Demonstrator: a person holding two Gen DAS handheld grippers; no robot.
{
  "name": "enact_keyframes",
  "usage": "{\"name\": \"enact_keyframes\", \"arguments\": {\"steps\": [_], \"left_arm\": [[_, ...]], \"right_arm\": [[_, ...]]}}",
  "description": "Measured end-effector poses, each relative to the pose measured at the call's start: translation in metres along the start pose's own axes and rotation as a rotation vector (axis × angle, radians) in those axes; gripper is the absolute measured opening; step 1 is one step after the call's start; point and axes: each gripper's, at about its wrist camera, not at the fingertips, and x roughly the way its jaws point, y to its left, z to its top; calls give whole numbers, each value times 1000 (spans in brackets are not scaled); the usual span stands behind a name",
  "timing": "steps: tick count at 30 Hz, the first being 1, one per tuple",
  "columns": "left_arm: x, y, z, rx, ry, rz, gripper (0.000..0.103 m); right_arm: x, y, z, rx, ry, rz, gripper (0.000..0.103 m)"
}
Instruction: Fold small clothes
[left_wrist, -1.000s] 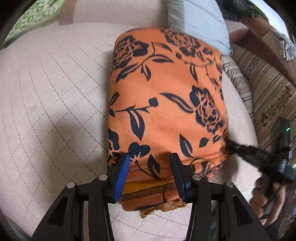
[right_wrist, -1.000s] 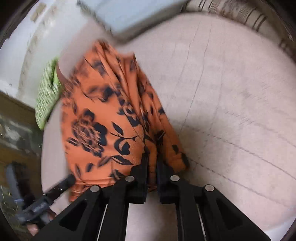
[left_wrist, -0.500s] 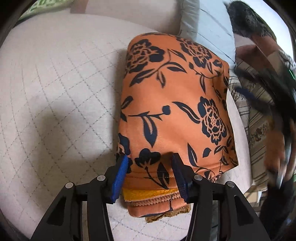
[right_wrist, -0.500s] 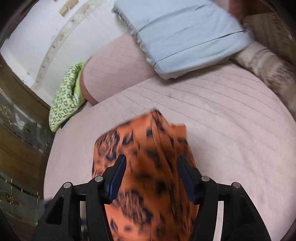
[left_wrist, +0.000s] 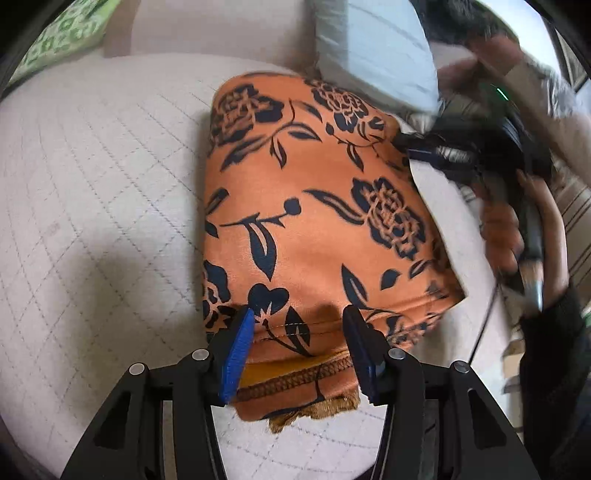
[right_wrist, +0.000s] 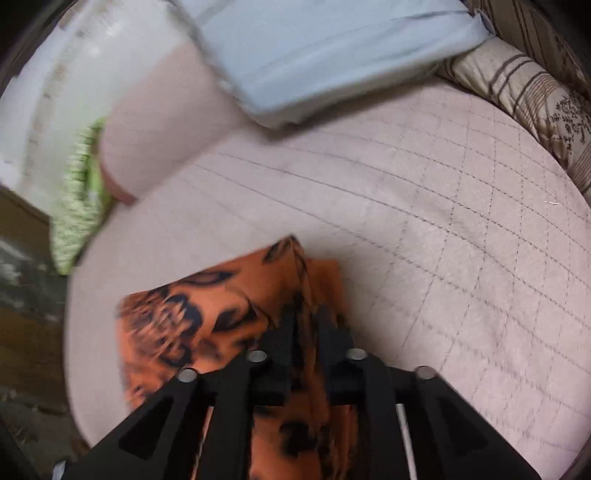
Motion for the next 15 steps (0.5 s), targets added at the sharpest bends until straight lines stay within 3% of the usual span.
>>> {"name": "enact_keyframes", "arguments": {"steps": [1,3,6,9,13,15], "left_arm": [[-5,8,1,-29,-11,-16,51],[-10,28,4,-96,-28,-24,53],[-7,55,8,-206,-10,-18,53],[1,66,7,-263,28,-82,53],[20,61,4,-251,95,-135,53],[29,57,3,-248,87,-116,52]], "right_arm": [[-16,0,-9,-14,-18,41,53],[-37,-3,-26,-21,-52,70,76],[-41,-17,-59,-3,19,103,76],[-30,-35,-98,47,107,101,75],[-34,-52,-133,124,83,120,70],[-37,-56,-137,152,62,109,65]]}}
